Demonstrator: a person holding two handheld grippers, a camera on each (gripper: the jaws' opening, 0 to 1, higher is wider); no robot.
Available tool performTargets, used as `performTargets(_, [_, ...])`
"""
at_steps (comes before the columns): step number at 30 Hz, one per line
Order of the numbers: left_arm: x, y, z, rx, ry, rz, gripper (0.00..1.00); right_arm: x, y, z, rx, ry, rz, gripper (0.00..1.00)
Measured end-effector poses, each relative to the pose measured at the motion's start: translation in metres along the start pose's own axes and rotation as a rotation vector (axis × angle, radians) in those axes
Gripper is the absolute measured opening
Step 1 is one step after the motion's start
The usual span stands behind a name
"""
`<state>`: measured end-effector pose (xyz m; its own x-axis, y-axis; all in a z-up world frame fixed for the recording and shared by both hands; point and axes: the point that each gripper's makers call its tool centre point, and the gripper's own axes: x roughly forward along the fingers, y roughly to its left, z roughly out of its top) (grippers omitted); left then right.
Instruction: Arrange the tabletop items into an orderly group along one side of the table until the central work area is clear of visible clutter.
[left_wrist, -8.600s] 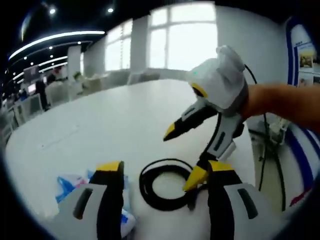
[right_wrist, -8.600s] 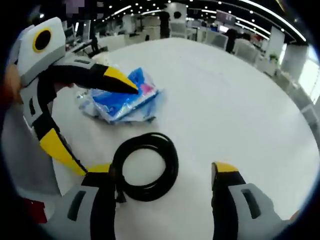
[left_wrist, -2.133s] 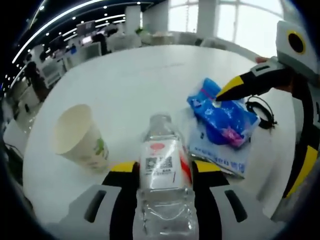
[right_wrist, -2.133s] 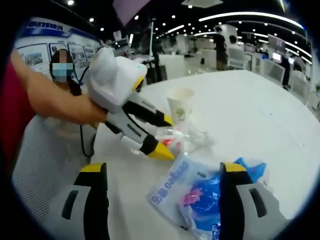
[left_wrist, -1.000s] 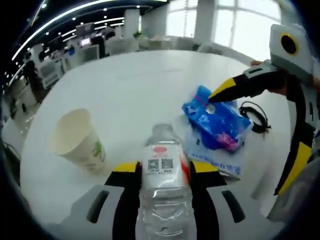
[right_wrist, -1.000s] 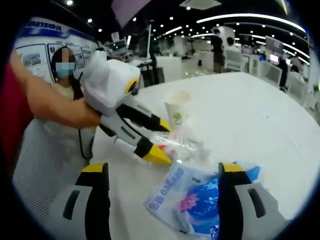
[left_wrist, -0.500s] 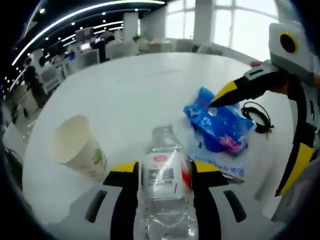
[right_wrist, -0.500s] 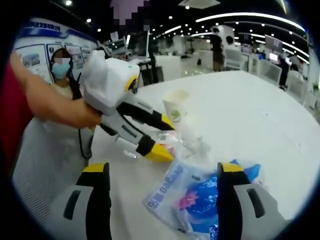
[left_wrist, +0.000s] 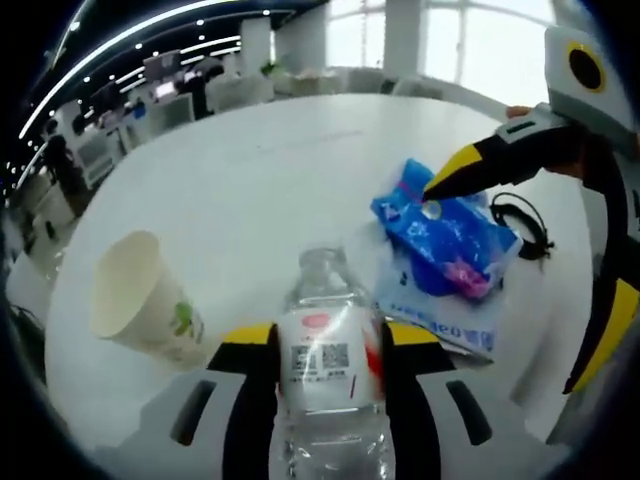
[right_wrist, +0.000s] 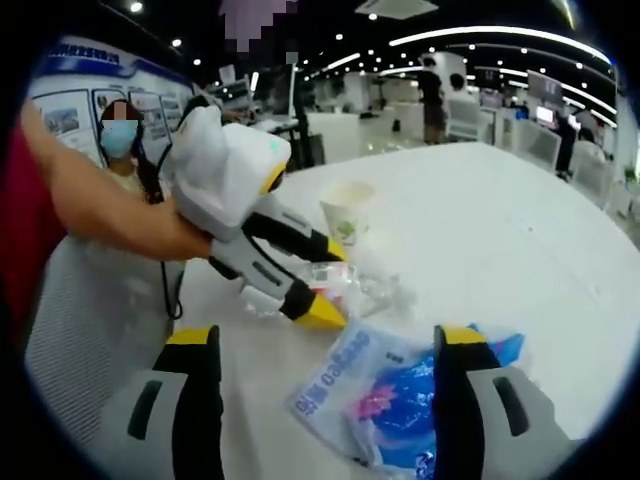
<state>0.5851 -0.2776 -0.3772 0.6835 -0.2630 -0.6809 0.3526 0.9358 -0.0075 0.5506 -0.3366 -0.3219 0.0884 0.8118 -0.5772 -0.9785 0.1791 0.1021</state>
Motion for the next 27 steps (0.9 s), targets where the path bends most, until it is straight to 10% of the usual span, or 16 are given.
performTargets(27, [-0.037,-0.012,0.034,-0.012,-0.126,-0.040,0.35,-0.017,-0.001,0.038,0.054,-0.125,-0.014,0.82])
